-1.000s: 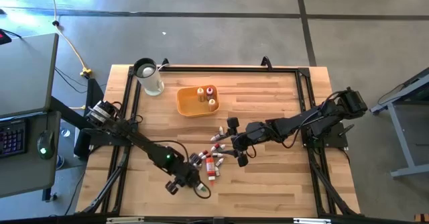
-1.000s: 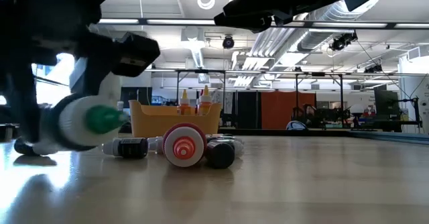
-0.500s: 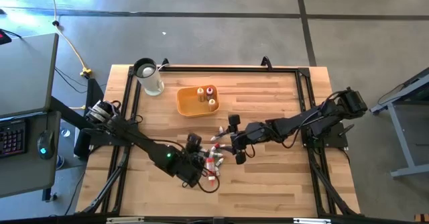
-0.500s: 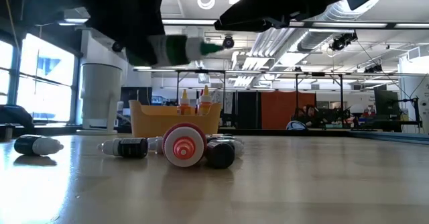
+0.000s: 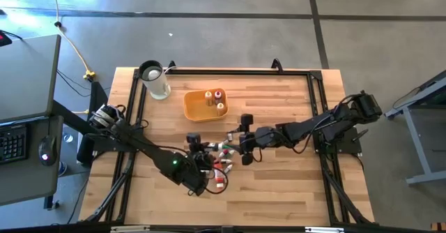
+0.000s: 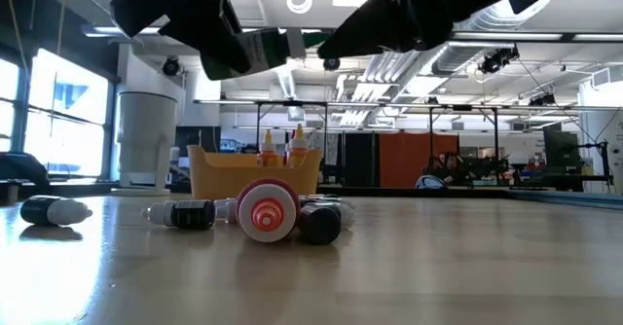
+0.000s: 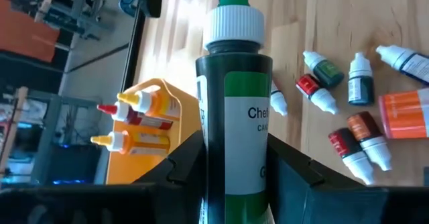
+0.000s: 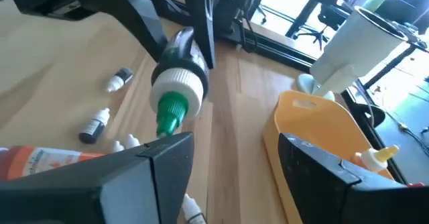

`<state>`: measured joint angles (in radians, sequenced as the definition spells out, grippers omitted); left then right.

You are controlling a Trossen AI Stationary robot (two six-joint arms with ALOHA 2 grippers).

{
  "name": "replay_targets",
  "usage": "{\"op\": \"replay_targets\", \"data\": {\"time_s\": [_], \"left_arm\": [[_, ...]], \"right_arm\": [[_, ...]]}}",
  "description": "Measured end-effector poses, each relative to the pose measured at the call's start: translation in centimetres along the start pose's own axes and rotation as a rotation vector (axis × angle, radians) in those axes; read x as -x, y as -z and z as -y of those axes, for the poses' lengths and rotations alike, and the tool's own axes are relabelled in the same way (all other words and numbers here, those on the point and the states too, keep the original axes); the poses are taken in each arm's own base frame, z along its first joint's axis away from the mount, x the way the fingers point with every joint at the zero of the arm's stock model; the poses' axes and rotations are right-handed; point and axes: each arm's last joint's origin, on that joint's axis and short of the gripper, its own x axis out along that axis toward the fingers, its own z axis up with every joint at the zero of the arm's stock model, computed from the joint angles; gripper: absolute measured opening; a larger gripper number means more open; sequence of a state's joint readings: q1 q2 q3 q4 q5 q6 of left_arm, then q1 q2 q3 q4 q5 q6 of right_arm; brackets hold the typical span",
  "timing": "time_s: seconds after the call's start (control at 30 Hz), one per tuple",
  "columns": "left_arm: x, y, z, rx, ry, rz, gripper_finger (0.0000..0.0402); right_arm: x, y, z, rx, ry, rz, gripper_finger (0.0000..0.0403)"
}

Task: Pick & Place food coloring
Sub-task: Put the large green food coloring bottle into the yellow bin

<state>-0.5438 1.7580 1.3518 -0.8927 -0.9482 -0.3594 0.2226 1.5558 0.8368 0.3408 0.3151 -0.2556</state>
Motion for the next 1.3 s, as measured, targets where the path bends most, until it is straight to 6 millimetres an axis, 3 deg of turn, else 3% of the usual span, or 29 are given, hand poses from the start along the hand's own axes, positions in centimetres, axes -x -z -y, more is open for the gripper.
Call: {"op": "replay_targets", "data": {"time_s": [0.23, 0.43, 0.73, 1.07, 1.3], "left_arm": [[0.0, 0.1, -0.1, 0.114, -0.006, -0.010, 0.0117], [0.0, 1.3, -0.9, 0.110, -0.111, -0.057, 0.0117], [-0.3, 4.0, -4.8, 0.114, -0.347, -0.254, 0.0117], [0.8, 6.0, -7.6, 0.361, -0.453, 0.014, 0.0117], [0.1, 9.5, -8.3, 0.485, -0.489, 0.093, 0.0117]], "right_arm": [[0.1, 0.3, 0.4, 0.086, 0.198, -0.083, 0.0213], [0.2, 1.1, 0.6, 0.134, 0.291, -0.183, 0.0213], [0.2, 1.0, 0.6, 0.130, 0.281, -0.173, 0.0213], [0.2, 1.0, 0.5, 0.131, 0.276, -0.170, 0.0213], [0.2, 0.5, 0.6, 0.178, 0.293, -0.136, 0.0213]]}}
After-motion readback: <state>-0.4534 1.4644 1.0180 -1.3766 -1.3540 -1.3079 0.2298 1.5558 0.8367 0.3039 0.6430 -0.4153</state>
